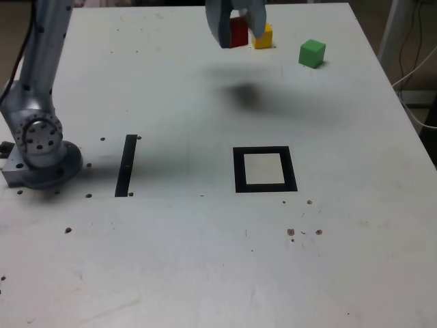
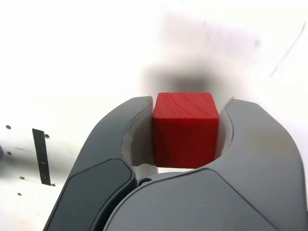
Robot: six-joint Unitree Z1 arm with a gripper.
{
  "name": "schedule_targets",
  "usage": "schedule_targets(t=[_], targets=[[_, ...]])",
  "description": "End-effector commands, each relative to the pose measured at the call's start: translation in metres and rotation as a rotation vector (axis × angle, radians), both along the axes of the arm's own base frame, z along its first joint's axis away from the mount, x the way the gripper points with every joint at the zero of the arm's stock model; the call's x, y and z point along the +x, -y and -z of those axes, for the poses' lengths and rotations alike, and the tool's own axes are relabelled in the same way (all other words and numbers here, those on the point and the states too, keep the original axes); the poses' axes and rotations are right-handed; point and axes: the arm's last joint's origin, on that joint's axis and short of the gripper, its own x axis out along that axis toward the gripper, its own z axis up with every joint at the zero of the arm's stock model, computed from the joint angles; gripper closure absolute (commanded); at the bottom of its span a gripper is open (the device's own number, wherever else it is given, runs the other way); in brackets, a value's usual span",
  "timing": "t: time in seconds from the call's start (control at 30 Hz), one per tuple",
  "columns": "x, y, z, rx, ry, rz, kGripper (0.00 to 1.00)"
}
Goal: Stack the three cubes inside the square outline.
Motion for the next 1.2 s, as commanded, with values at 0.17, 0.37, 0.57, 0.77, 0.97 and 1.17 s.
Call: schedule_targets(t=[0.17, 0.37, 0.57, 0.77, 0.97, 1.17], targets=[[0.000, 0.045, 0.001, 0.018, 0.014, 0.063, 0.72], [-0.003, 0.083, 0.004, 0.039, 0.016, 0.098, 0.72], [-0.003, 0.123, 0.006, 0.055, 0.009, 0.140, 0.72], [0.001, 0.160, 0.011, 0.070, 0.000, 0.179, 0.72], [0.004, 0.183, 0.019, 0.067, -0.003, 0.203, 0.72], [0.009, 0.203, 0.025, 0.053, -0.002, 0.217, 0.72]])
